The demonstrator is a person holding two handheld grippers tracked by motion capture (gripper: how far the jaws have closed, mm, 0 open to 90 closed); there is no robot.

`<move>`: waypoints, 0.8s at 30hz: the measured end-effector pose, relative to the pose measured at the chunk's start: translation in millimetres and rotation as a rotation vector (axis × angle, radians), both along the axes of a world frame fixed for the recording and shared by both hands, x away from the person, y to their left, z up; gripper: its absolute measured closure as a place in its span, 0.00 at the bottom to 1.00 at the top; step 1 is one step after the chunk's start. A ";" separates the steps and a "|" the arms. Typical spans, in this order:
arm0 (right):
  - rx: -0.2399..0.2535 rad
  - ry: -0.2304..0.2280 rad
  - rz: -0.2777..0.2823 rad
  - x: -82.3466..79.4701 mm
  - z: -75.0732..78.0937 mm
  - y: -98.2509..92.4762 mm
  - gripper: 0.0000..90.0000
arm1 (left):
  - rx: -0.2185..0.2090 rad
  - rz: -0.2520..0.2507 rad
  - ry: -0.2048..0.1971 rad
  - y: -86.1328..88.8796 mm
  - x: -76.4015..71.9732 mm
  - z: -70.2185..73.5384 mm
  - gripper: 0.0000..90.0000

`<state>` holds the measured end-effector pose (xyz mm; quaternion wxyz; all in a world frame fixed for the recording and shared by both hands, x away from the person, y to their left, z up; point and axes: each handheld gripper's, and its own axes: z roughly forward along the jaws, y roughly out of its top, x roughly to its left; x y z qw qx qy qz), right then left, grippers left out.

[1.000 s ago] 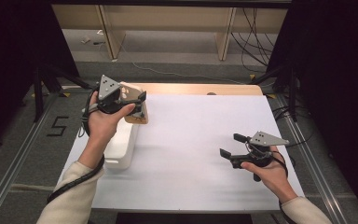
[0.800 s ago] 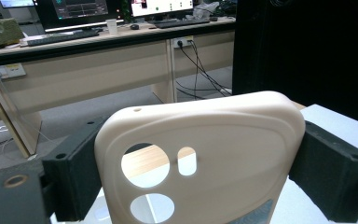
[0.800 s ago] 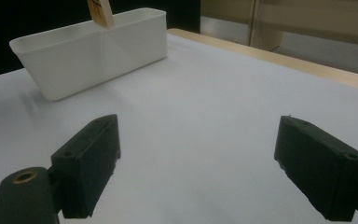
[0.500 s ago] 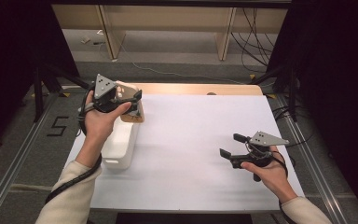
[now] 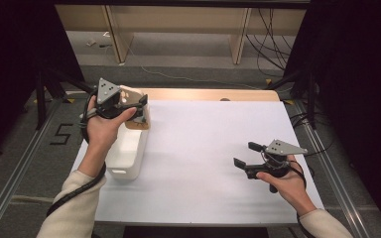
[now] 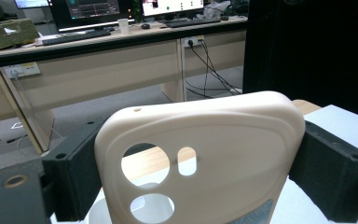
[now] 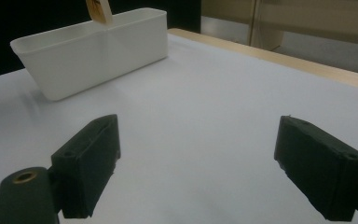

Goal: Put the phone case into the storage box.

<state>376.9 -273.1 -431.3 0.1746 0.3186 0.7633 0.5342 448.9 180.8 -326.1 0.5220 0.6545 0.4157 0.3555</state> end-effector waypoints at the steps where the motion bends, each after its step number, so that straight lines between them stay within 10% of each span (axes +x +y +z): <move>1: 0.000 0.000 0.000 0.0 0.0 0.0 0.17 | 0.000 0.002 0.000 0.6 0.1 0.0 0.13; 24: 0.002 0.000 0.003 0.2 -0.4 0.1 0.17 | 0.027 0.027 0.011 8.8 5.0 -5.4 0.13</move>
